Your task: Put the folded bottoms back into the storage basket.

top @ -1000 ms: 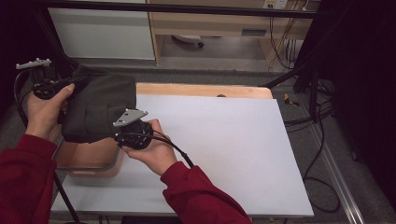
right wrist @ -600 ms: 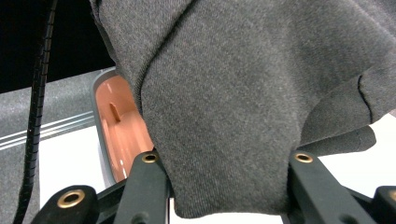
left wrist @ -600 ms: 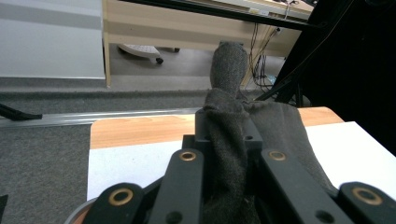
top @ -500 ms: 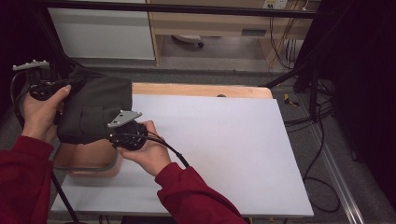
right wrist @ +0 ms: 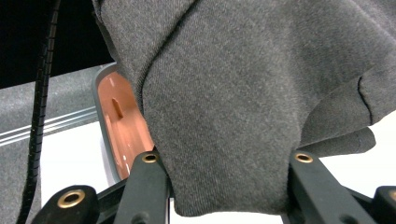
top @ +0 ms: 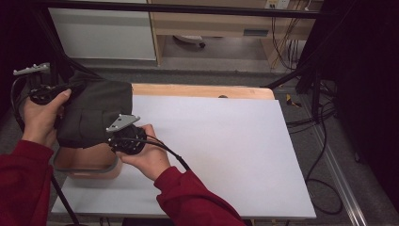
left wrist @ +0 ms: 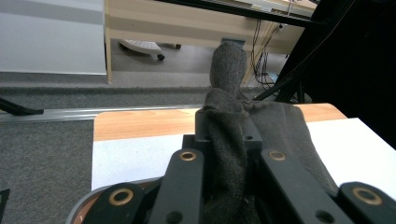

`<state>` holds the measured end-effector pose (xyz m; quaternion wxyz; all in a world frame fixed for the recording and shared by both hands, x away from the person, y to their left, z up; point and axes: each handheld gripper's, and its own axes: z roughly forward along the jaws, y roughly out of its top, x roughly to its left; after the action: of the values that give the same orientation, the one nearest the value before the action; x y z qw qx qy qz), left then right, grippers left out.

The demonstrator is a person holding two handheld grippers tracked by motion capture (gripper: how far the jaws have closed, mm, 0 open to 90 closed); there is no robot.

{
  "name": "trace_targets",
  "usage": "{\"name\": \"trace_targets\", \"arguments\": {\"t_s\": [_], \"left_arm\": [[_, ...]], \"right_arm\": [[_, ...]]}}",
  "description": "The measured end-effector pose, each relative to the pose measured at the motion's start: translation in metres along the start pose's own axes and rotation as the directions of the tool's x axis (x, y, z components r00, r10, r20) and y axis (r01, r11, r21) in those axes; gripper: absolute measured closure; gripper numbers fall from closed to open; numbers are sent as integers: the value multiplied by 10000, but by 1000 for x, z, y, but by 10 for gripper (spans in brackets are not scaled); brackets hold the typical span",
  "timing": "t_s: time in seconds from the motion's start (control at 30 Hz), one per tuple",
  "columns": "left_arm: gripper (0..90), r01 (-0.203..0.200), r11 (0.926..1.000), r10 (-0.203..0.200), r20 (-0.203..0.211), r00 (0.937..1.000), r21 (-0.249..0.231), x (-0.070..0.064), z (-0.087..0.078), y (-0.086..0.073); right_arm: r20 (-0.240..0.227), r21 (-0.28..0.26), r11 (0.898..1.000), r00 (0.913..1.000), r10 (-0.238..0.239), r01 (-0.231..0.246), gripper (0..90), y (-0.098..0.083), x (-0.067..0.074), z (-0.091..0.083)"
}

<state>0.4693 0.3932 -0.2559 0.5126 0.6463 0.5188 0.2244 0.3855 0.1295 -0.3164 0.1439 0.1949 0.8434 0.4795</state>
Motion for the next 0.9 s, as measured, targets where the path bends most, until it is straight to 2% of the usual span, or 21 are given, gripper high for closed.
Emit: {"name": "trace_targets", "arguments": {"t_s": [0.57,0.9], "left_arm": [[833,60,9996,-56,-148,9999,285,13,-3,-9],[833,67,9992,-63,-109,9999,397,13,0,-12]], "right_arm": [[-220,159,9998,9997,84,-80,649,-2,9,13],[-278,233,9997,9996,81,-75,649,-5,11,14]]}}
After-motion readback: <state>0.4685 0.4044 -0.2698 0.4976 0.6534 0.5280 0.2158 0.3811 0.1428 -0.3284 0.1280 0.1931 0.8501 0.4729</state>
